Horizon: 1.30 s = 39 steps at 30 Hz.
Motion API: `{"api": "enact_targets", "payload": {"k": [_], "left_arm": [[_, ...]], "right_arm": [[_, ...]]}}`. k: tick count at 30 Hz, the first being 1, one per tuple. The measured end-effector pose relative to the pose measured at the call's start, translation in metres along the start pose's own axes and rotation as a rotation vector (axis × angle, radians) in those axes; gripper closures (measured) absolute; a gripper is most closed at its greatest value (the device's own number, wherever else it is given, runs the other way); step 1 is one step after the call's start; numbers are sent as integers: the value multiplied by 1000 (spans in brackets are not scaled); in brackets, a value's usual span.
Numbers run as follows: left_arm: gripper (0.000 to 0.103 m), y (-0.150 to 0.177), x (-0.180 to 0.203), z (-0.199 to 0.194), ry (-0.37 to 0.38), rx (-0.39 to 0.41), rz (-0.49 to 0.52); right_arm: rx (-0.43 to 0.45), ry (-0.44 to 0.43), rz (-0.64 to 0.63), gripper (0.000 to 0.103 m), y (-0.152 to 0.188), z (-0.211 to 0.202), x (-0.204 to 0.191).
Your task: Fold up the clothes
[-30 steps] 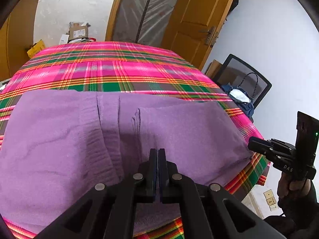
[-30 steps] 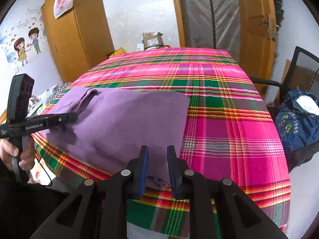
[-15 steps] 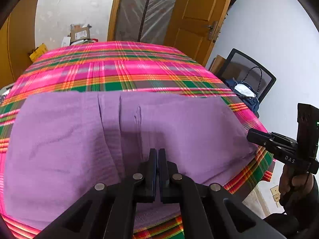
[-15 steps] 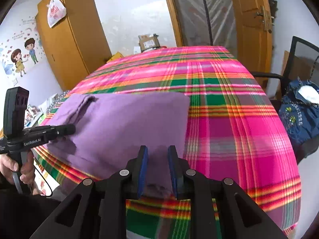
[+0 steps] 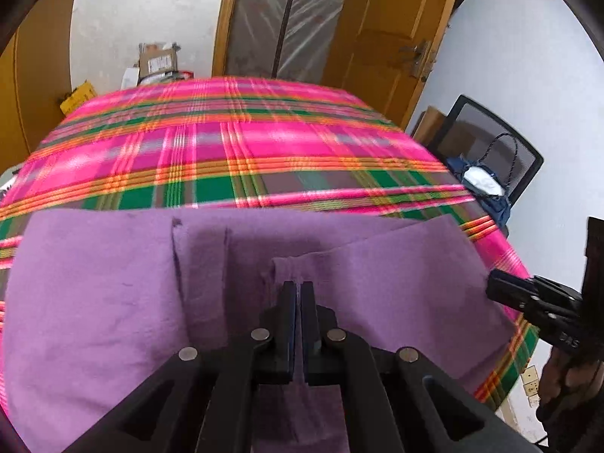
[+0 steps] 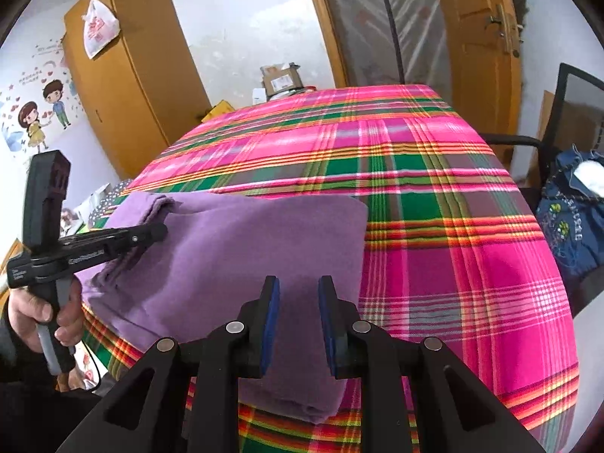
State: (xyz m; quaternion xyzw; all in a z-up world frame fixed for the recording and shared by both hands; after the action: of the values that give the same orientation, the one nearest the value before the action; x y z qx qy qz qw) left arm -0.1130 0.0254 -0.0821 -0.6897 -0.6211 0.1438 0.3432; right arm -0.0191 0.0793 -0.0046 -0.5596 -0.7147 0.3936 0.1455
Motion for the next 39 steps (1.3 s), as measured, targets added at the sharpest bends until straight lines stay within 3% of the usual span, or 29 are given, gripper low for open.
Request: {"api": "enact_targets", "payload": {"k": [9,16,19,21,39], "left_arm": [[101,5,-5,-11,40,6,-28],[101,18,-1,-22,65,3,-18],[101,24,2,-25,79,-1,-9],[101,28,4,-27,88,-3,-3],[101,42,1,-31,131,-1,17]], "right_arm": [[-11,-9,27,81,-5,3,5],[6,-60,147,80,-4,-3,23],[19,-59,186,70,-3,-7,30],[24,-59,206,69,-3,-8,34],[-58,-159,299,67,4,11,46]]}}
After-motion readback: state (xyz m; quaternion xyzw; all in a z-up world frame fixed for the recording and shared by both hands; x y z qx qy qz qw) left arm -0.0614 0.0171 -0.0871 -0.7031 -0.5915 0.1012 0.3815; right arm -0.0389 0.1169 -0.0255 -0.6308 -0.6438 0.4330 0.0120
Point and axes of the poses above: each gripper's, at about its wrist camera, not at the fingertips, and z roughly the way its jaws point, x to its right, y to its underside, the point moved 2 cm from there along z, roughly the way its jaws point, and after that the axes turned 1 degree about -z, right-handed, at the moved point
